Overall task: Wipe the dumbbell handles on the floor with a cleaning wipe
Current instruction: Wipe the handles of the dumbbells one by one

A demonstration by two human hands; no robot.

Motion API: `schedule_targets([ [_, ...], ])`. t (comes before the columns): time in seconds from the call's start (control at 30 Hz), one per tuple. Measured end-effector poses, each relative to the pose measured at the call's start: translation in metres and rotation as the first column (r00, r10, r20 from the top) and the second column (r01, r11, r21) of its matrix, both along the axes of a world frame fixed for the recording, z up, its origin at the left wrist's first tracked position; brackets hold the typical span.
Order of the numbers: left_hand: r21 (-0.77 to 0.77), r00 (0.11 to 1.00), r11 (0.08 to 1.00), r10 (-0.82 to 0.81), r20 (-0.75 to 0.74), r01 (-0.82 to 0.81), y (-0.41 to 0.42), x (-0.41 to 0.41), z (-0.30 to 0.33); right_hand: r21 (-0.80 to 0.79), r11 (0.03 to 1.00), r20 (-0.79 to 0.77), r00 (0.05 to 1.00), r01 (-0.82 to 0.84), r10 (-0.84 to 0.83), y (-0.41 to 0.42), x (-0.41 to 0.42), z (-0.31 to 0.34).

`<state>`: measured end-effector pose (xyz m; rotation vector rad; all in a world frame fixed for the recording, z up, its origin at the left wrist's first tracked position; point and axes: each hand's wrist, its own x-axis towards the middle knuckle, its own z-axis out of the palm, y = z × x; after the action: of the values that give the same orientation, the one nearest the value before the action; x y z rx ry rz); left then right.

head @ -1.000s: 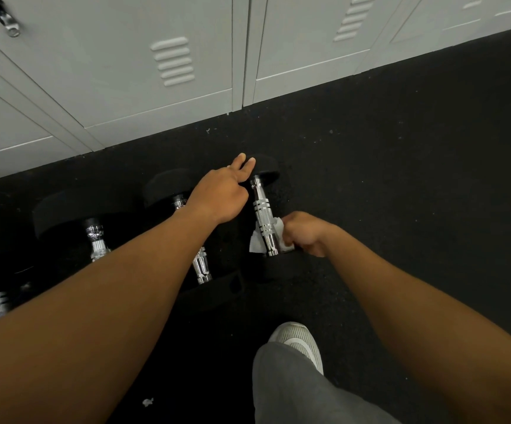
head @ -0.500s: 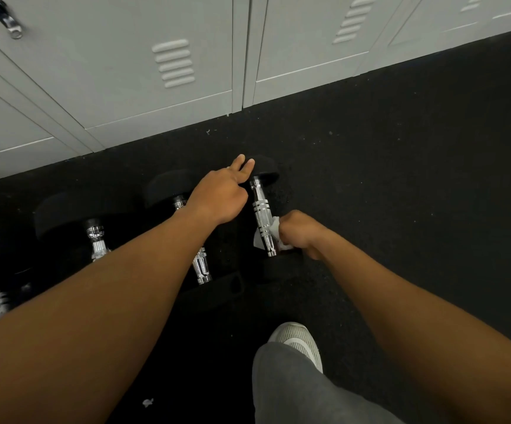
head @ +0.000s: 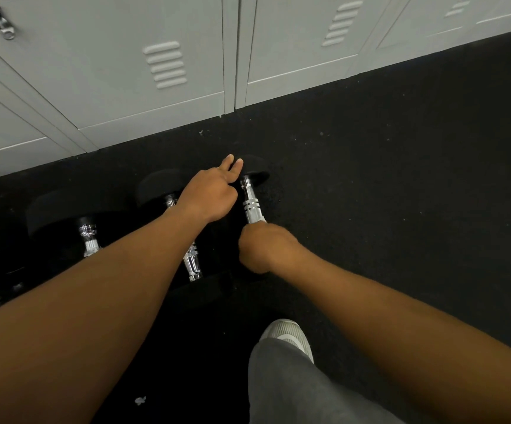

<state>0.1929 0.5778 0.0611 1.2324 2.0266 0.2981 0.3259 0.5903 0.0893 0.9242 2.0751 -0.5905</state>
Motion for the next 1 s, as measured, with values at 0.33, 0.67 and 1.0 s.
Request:
schedule_targets([
  [0.33, 0.006, 1.000, 1.000, -0.016, -0.001, 0.016, -0.003, -0.004, -0.003, 0.060, 0.987, -0.128, 0.979, -0.151, 0.158, -0.009, -0.002, 0.014],
  [0.67, 0.268, 0.957, 0.923, 0.235, 0.171, -0.275, -0.001, -0.002, 0.004, -0.728, 0.258, -0.177, 0.190, 0.635, -0.966, 0.081, 0.050, 0.002],
  [1.0, -0.351, 0.159, 0.819, 0.462, 0.872, -0.455, -0.015, 0.017, 0.020, -0.915, 0.104, -0.079, 0.080, 0.389, -0.994, 0.084, 0.038, 0.006],
])
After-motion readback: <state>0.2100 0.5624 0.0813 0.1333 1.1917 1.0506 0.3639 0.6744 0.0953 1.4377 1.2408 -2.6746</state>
